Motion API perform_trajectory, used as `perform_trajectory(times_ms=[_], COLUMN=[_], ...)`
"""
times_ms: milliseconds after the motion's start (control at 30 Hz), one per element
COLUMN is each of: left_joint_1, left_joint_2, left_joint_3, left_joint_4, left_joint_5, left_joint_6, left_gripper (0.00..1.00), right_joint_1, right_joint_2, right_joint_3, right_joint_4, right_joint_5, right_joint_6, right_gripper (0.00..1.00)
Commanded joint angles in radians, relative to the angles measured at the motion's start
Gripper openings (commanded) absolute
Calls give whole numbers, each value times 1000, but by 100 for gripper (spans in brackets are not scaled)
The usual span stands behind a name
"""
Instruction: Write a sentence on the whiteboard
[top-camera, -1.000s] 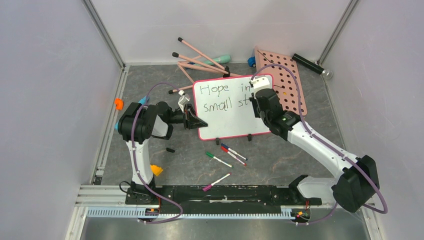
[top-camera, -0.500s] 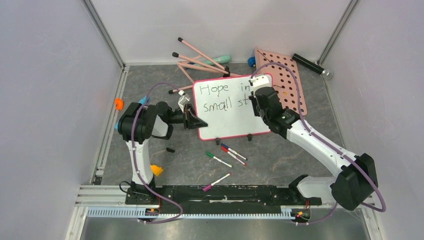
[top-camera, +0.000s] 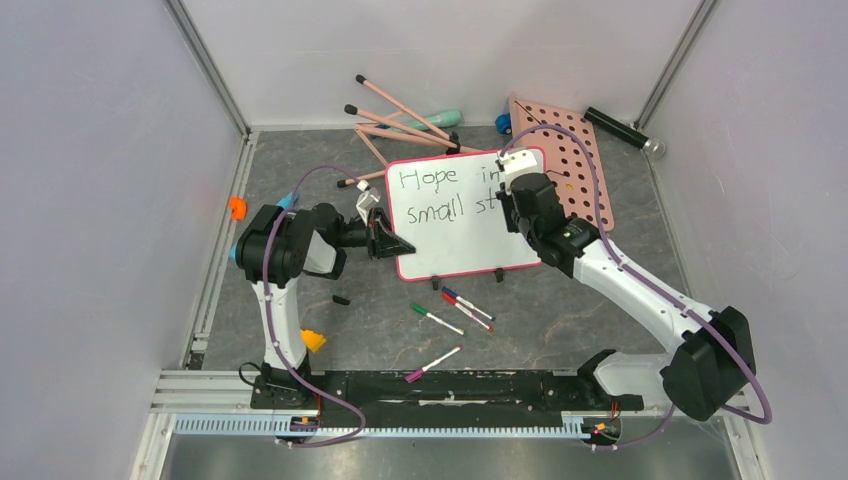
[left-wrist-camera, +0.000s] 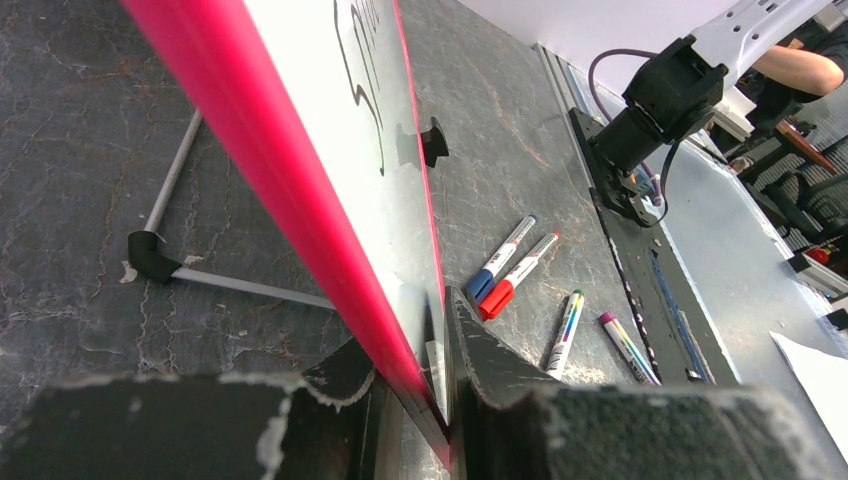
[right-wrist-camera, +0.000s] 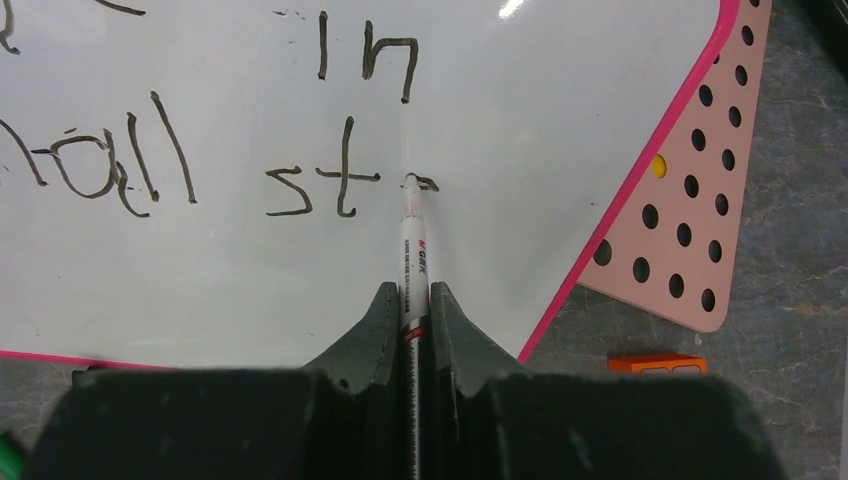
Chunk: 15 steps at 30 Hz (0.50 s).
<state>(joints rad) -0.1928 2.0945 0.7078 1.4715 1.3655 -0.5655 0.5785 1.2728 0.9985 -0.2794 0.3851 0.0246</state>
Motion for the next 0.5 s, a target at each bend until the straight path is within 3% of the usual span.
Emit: perform_trajectory(times_ms=[0, 467], left_joint_1=[-11, -11], left_joint_2=[13, 13], left_joint_3=[6, 6], left_joint_4=[85, 86], left_joint_5=[57, 57], left_joint_6=[89, 89], left_gripper=[16, 16], right_joint_1=[-5, -5], right_joint_2=[9, -25], right_joint_3=[34, -51], right_joint_4=[52, 17], right_joint_5=[-44, -57], right_joint_6=[-11, 15], right_gripper=[0, 0])
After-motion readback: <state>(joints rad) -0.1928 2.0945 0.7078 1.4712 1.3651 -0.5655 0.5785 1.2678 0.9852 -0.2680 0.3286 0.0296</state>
